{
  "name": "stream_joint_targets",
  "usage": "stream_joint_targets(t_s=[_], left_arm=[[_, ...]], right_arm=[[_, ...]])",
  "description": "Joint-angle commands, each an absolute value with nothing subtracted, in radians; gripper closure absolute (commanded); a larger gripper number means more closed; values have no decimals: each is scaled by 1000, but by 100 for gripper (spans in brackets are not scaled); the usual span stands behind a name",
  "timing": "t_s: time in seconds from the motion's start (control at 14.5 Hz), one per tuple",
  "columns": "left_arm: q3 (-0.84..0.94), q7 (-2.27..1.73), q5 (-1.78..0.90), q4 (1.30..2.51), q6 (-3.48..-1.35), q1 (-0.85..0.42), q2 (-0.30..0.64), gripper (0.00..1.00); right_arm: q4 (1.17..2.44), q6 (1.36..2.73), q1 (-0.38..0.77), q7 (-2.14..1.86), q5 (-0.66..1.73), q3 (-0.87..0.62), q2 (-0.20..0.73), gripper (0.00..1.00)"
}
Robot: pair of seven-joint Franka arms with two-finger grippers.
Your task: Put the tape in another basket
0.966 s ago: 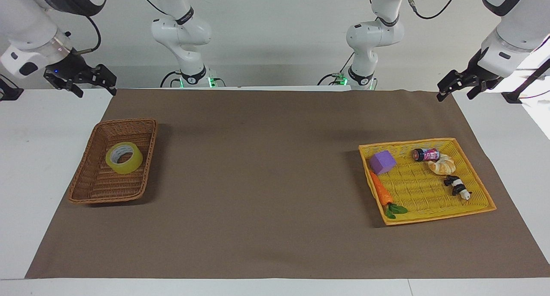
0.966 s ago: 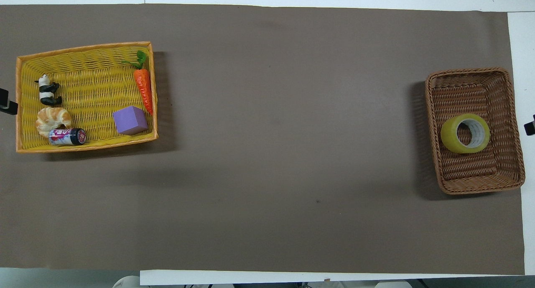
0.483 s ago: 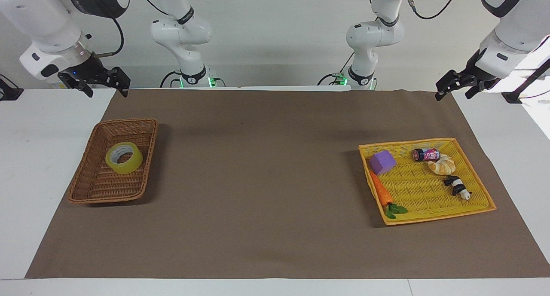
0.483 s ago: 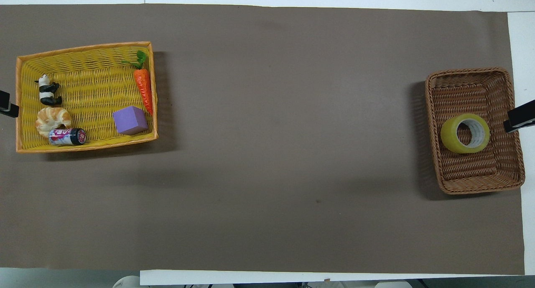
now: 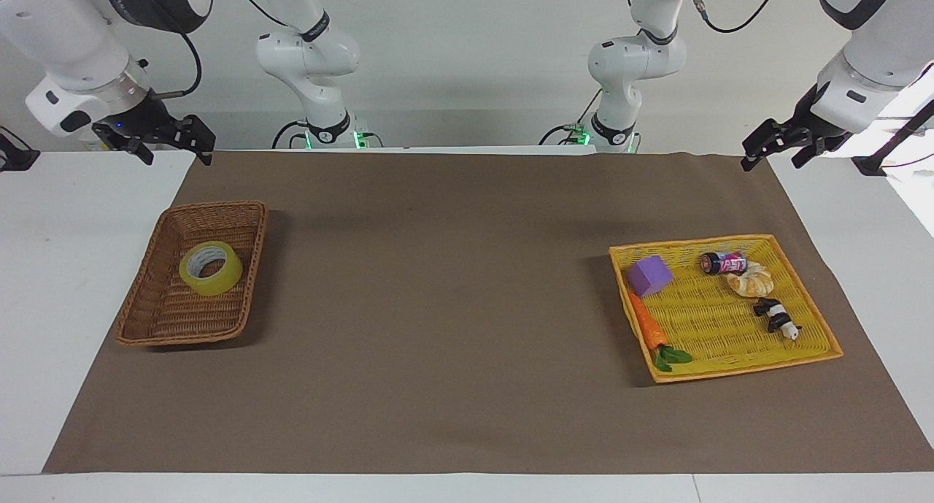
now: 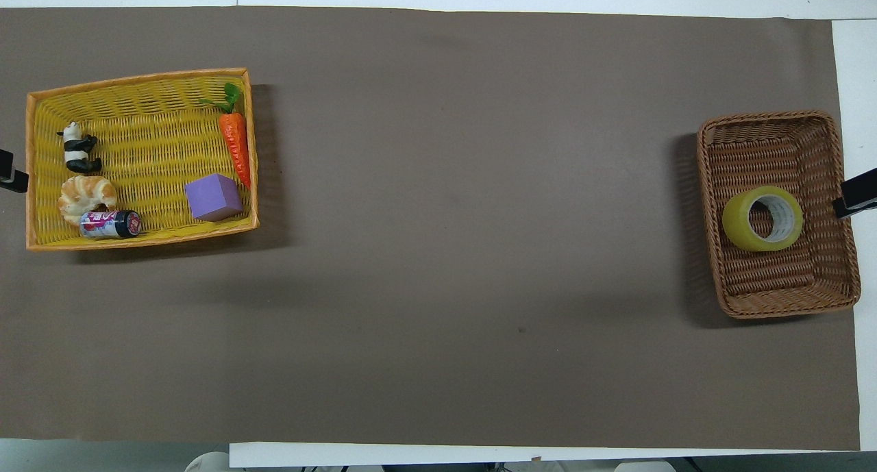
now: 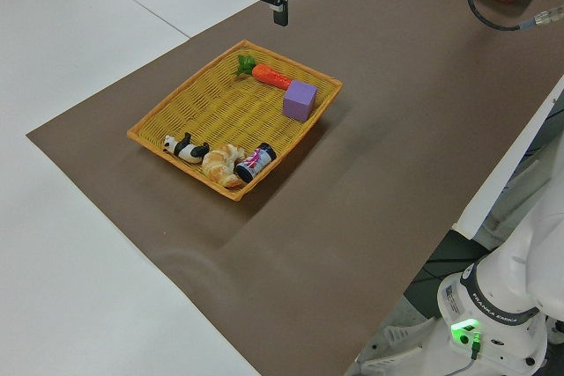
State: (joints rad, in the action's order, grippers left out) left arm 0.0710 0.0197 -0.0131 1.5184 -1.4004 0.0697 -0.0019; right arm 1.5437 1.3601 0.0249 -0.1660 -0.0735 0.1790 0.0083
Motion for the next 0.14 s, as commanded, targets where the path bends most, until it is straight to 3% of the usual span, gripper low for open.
stream_joint_targets(t_s=[0.0, 0.07], left_arm=[[63, 26, -17, 1546, -1401, 66, -28, 0], [63, 26, -17, 1546, -1401, 64, -28, 0]], right_arm=[[1536, 1362, 20, -153, -55, 181, 5, 0], [1536, 1362, 20, -153, -55, 183, 3, 0]])
